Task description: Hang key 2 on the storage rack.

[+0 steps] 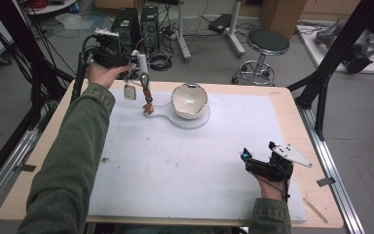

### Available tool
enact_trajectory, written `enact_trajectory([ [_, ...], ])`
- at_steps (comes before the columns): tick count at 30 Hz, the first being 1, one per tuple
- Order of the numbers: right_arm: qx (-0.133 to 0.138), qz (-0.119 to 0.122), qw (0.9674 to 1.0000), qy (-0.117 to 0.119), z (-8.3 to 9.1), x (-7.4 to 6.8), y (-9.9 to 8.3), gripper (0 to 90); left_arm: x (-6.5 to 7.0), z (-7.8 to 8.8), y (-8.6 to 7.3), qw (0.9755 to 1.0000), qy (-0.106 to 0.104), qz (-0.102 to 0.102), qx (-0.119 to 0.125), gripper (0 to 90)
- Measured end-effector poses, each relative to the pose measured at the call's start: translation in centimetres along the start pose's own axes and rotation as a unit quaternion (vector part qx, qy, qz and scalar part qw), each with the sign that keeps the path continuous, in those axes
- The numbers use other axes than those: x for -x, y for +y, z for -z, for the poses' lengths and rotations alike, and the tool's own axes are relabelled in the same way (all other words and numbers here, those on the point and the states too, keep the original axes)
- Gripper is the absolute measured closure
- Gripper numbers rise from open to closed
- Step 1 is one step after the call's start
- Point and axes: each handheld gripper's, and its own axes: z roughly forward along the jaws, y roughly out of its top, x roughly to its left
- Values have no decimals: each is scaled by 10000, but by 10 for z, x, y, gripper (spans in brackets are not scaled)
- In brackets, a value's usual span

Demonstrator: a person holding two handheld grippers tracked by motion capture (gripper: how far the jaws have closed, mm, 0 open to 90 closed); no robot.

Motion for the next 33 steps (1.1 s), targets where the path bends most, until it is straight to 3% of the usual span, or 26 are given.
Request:
enact_trajectory([
  [16, -7, 6, 10000, -12, 0, 1, -1, 5, 5, -5, 1, 9993, -63, 241, 268, 742],
  [33, -6, 0, 10000, -19, 1, 2, -1, 5, 6, -10, -4, 9996, -58, 285, -7, 739],
])
